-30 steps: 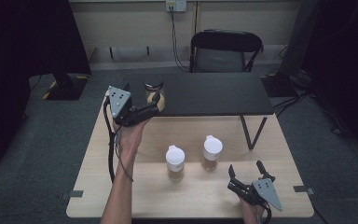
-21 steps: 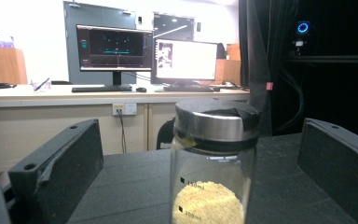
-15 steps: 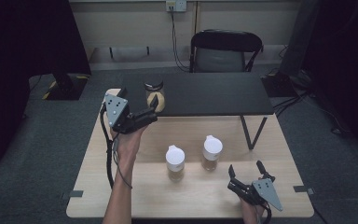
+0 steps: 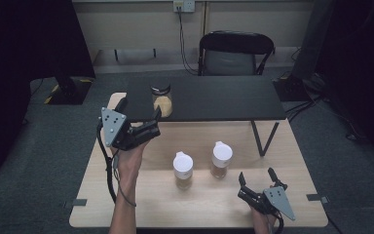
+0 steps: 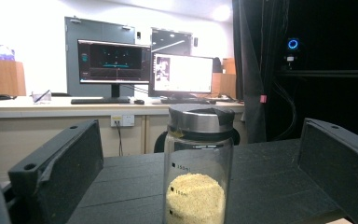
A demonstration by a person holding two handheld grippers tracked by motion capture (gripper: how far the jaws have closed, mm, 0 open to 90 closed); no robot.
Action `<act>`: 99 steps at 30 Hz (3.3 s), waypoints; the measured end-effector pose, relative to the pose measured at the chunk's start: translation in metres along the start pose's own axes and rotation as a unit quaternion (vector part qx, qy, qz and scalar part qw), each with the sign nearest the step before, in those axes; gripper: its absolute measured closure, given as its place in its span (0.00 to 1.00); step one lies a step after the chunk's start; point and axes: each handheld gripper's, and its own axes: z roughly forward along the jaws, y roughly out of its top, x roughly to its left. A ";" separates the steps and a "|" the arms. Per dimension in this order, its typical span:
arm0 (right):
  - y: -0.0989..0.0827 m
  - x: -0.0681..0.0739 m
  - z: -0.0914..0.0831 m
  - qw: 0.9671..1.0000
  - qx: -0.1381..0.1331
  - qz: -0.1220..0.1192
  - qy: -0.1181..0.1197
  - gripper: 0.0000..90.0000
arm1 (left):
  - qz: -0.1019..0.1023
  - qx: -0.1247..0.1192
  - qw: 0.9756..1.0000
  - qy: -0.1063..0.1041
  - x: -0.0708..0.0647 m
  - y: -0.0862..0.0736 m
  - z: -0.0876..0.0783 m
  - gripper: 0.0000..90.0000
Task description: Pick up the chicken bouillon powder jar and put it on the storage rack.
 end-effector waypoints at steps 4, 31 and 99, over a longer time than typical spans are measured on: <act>0.000 0.000 0.000 1.000 0.000 0.000 0.000 0.02 | 0.006 -0.001 1.000 -0.002 -0.001 -0.001 -0.007 0.00; 0.000 0.000 0.000 1.000 0.000 0.000 -0.001 0.01 | -0.001 0.000 1.000 0.009 -0.005 -0.042 -0.042 0.00; 0.000 0.000 0.000 1.000 0.000 0.000 0.000 0.02 | -0.007 0.046 0.999 0.024 0.002 -0.153 -0.085 0.00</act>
